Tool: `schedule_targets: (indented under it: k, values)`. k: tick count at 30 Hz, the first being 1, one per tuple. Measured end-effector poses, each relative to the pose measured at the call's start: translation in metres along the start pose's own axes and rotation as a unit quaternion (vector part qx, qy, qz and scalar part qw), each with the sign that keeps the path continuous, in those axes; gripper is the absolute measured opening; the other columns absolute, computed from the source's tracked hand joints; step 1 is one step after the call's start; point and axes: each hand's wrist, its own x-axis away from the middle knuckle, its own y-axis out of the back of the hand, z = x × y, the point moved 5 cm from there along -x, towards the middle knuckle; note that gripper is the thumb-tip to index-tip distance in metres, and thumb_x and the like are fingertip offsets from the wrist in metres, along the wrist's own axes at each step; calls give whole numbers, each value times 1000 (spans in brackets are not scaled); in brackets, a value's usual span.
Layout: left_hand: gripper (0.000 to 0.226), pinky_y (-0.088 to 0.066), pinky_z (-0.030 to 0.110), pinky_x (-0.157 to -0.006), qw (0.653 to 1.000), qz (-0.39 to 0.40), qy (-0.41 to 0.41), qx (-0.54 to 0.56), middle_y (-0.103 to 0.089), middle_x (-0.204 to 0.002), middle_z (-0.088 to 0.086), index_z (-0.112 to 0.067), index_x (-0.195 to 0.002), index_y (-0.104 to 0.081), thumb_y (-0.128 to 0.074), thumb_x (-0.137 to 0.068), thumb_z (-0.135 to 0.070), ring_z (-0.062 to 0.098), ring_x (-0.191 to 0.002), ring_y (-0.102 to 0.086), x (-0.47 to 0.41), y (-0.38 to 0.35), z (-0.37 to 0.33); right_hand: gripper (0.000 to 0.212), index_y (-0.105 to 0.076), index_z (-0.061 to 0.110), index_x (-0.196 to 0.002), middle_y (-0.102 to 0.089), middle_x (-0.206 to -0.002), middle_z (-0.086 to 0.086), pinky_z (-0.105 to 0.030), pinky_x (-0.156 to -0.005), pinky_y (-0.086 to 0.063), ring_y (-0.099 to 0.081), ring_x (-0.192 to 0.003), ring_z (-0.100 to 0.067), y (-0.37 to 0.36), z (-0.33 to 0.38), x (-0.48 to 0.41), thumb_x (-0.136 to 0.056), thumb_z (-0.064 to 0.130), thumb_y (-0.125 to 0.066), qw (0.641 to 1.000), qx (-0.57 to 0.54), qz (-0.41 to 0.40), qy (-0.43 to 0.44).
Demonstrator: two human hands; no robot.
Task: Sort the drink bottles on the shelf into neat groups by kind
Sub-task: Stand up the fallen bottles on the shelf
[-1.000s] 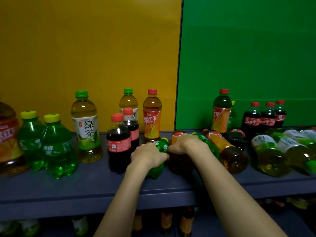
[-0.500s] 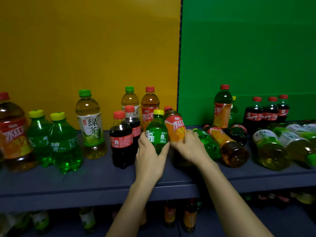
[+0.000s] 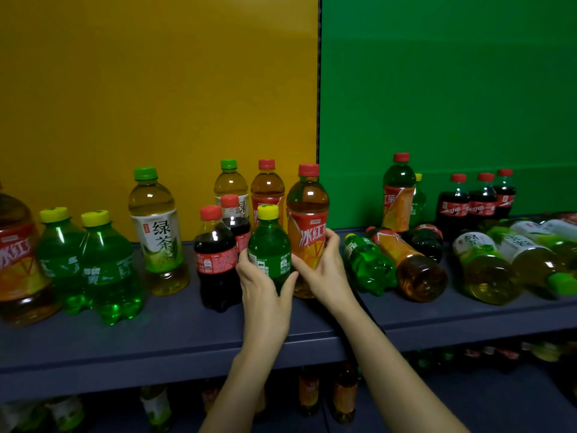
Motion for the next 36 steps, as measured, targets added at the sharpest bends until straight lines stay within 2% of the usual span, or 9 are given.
schedule_targets:
  k: [5,10,14,18,20,24,27,32,36]
  values:
    - [84,-30,24,-102,1000,-5,-1,-6,-30,-140,15,1,-140,-13,-70,-80,-16,23,-130,-34,2,1,0,71,-19,10,-136,-43,-133,-8,-32,-101,-40,-45,-121,-17,-6,-1,-2,-82,16,-66,1000,6,25,-2]
    - [83,-30,29,-104,1000,-11,5,-10,-31,-140,18,2,-139,-16,-70,-79,-17,27,-131,-33,2,1,4,74,-19,12,-137,-46,-133,-8,-26,-96,-39,-47,-118,-16,-2,2,-1,-82,18,-68,999,31,38,-23]
    - [86,-21,31,-110,999,-30,-7,-33,-26,-144,20,2,-142,-14,-70,-79,-12,29,-137,-24,7,4,-2,79,-24,13,-143,-43,-140,-3,-31,-106,-35,-42,-128,-16,18,8,6,-80,28,-70,994,89,52,-26]
    - [57,-26,31,-111,974,-171,-143,-37,-37,-135,14,-1,-134,-33,-59,-84,-5,25,-129,-33,25,15,-38,45,-52,13,-127,-57,-127,-3,-26,-101,-40,-52,-119,-15,68,23,6,-84,20,-65,990,137,16,18]
    - [37,-33,27,-102,957,-185,-222,-23,-48,-120,10,-4,-121,-46,-53,-85,-9,20,-117,-43,30,7,-60,32,-60,12,-117,-64,-115,-3,-29,-98,-44,-58,-109,-14,98,28,1,-85,17,-64,987,158,-14,32]
    - [18,-35,16,-80,978,-16,-205,-38,-53,-99,1,-11,-100,-54,-48,-87,-22,13,-95,-50,8,-43,-87,25,-63,15,-111,-66,-111,-3,-26,-90,-42,-59,-104,-17,148,18,-19,-87,22,-61,964,259,-63,-1]
    - [17,-31,20,-75,986,51,-122,-104,-52,-105,2,-11,-105,-55,-48,-92,-19,18,-98,-53,-9,-84,-90,33,-59,14,-113,-62,-118,-11,-36,-90,-44,-56,-110,-31,162,-12,-37,-87,35,-57,929,360,7,-84]
    - [50,-40,39,-90,954,178,69,-231,-46,-132,13,-7,-129,-43,-37,-95,-43,33,-118,-47,-32,-133,-81,58,-50,6,-123,-50,-129,-17,-39,-93,-43,-51,-116,-36,160,-42,-44,-86,51,-53,888,423,110,-142]
    - [80,-35,40,-101,905,266,180,-280,-35,-145,16,-5,-141,-28,-35,-87,-64,35,-129,-38,-41,-159,-68,67,-49,7,-128,-51,-129,-15,-37,-92,-45,-52,-116,-33,159,-44,-52,-82,55,-56,859,463,146,-161]
